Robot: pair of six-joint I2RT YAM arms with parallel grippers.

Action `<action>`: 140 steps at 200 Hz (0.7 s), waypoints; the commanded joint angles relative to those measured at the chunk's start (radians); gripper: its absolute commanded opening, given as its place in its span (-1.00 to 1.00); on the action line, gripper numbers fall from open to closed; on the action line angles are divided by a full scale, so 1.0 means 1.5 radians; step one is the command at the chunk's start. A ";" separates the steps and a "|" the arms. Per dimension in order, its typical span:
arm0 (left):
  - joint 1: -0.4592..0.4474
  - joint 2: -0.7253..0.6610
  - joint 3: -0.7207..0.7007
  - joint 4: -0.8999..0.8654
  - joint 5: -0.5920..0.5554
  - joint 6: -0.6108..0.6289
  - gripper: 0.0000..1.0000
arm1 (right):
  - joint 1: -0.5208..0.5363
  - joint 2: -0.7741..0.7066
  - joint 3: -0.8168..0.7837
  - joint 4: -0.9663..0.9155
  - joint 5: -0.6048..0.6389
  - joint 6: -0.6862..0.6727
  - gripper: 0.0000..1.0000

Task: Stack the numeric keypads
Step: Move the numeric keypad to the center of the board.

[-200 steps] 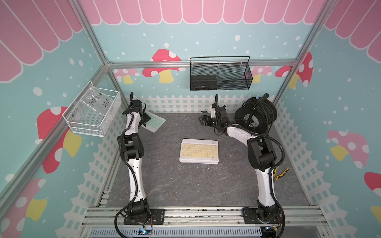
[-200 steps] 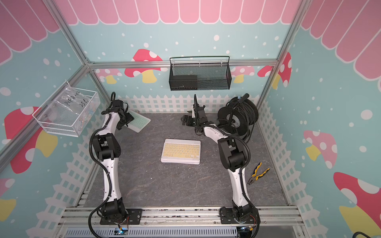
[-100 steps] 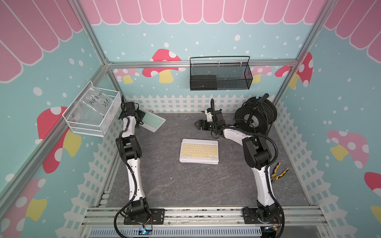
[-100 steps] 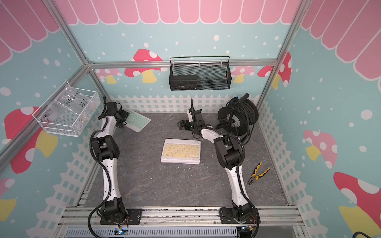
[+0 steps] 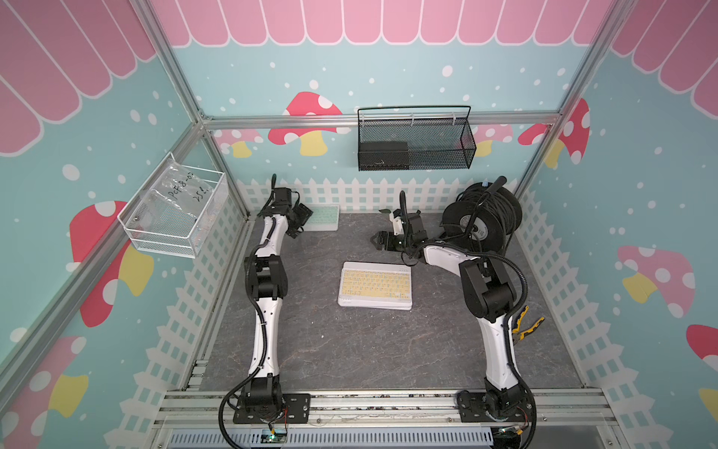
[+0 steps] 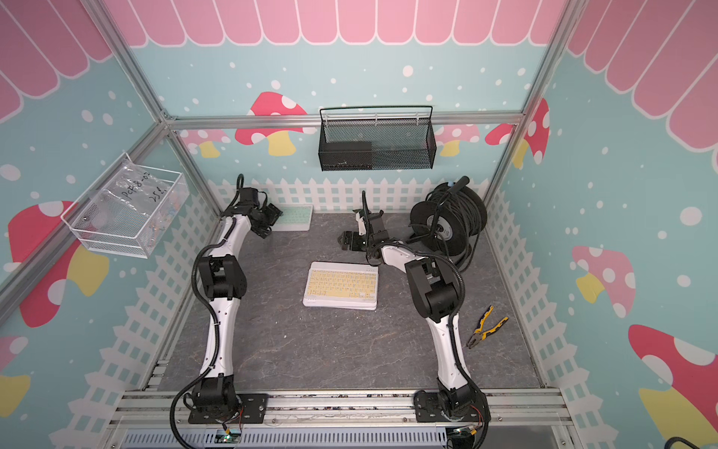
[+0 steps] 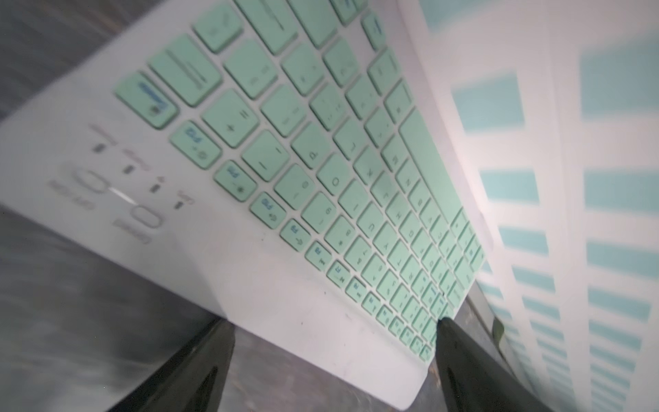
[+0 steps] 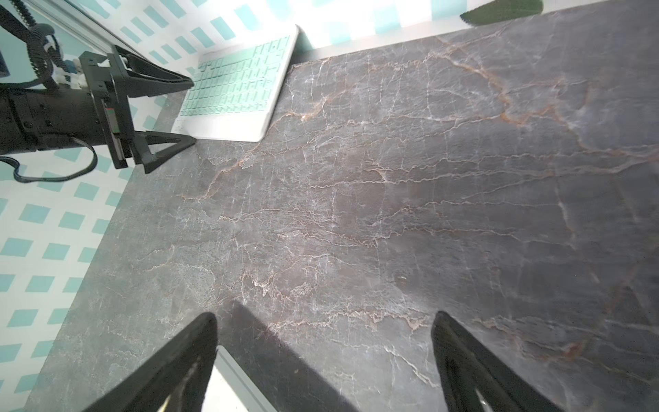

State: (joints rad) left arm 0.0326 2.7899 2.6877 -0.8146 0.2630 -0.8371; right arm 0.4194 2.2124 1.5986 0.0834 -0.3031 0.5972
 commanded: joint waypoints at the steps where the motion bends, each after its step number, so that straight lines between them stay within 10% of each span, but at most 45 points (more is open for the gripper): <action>1: -0.065 0.030 -0.045 0.084 0.098 0.049 0.79 | -0.004 -0.037 -0.014 0.006 0.013 0.003 0.91; 62: -0.038 -0.149 -0.206 0.094 -0.038 0.141 0.82 | -0.009 -0.018 0.004 0.008 0.046 -0.001 0.91; 140: -0.003 -0.042 -0.091 0.079 -0.065 0.115 0.81 | -0.021 0.186 0.236 0.005 0.061 0.051 0.91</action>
State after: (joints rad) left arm 0.0463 2.6495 2.4615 -0.6865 0.1719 -0.6479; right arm 0.3962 2.3882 1.8637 0.0994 -0.2031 0.6315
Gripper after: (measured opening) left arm 0.909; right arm 0.957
